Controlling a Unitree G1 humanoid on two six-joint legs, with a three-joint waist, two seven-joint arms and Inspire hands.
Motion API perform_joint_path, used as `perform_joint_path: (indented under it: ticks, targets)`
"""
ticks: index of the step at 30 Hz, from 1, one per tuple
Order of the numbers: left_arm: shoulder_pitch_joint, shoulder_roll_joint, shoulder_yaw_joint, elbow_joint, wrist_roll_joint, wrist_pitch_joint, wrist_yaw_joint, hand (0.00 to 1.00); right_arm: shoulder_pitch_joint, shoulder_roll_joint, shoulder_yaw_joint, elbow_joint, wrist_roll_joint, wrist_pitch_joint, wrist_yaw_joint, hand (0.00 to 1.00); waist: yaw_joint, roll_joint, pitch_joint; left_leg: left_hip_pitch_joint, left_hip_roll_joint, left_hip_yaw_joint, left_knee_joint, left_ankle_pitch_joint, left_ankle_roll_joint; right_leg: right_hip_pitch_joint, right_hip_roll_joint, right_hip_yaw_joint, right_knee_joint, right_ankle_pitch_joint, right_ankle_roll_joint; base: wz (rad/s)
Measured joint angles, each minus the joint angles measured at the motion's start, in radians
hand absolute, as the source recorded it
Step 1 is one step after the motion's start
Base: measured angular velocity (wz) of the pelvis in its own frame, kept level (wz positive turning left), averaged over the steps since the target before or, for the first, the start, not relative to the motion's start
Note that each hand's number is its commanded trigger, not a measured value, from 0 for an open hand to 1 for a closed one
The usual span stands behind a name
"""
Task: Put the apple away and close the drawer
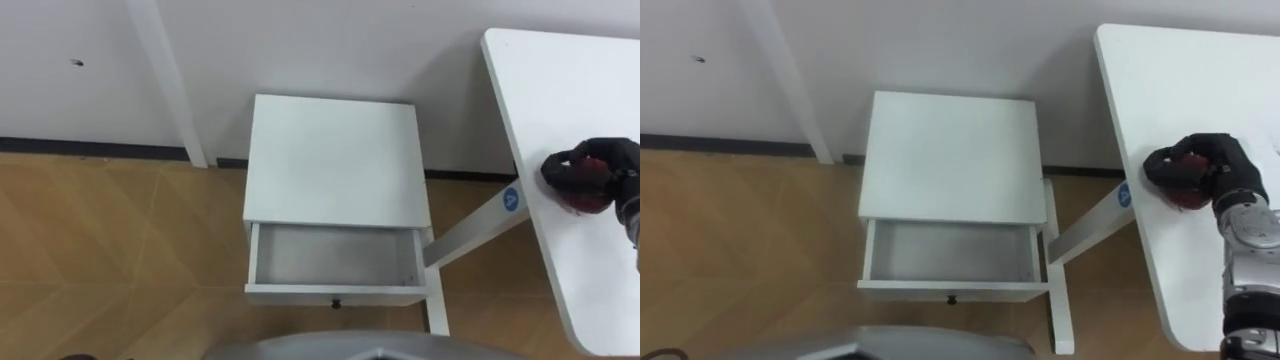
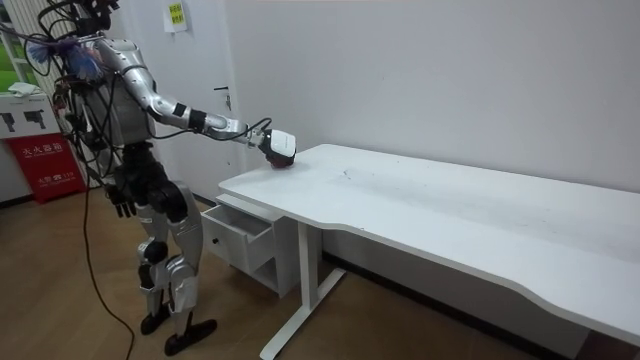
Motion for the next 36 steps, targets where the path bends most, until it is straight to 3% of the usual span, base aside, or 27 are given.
perform_joint_path:
  ticks: [6,20,24,30,36]
  targets:
    - [-0.020,0.001,-0.010,0.000,-0.001,0.000,0.002,0.00,-0.001,0.000,0.019,-0.029,-0.049,0.001,0.000,1.00,0.010,-0.004,0.0021,-0.017,0.000,-0.002,-0.005,0.001,0.000,-0.017,-0.002,-0.004,0.002,0.000,0.000,0.00]
    - [-0.064,0.000,-0.105,0.035,0.000,-0.009,-0.001,0.00,0.004,0.043,0.257,-0.425,-0.116,0.009,0.089,1.00,0.049,0.011,0.0087,-0.019,-0.001,0.009,0.001,0.001,0.000,-0.029,-0.002,0.009,0.002,0.001,-0.001,-0.01]
    - [-0.053,-0.008,-0.133,0.035,0.000,-0.008,-0.001,0.00,0.004,0.102,0.280,-0.497,-0.122,0.010,0.144,1.00,0.051,0.014,0.0093,-0.024,0.000,0.004,0.003,0.001,0.001,-0.029,-0.004,0.001,0.001,0.001,-0.001,0.02]
    - [-0.075,-0.009,-0.163,0.035,0.000,-0.007,0.001,0.00,0.002,0.118,0.346,-0.539,-0.124,0.012,0.163,1.00,0.076,0.017,0.0089,-0.036,0.001,-0.002,0.008,0.001,0.001,-0.032,-0.009,-0.005,0.002,0.001,-0.001,0.02]
    - [-0.108,-0.011,-0.197,0.041,-0.001,-0.006,0.023,0.00,-0.010,0.178,0.382,-0.612,-0.116,0.014,0.196,1.00,0.103,0.021,0.0096,-0.041,-0.001,-0.005,0.007,0.001,0.001,-0.031,-0.003,-0.006,0.001,0.001,-0.002,0.02]
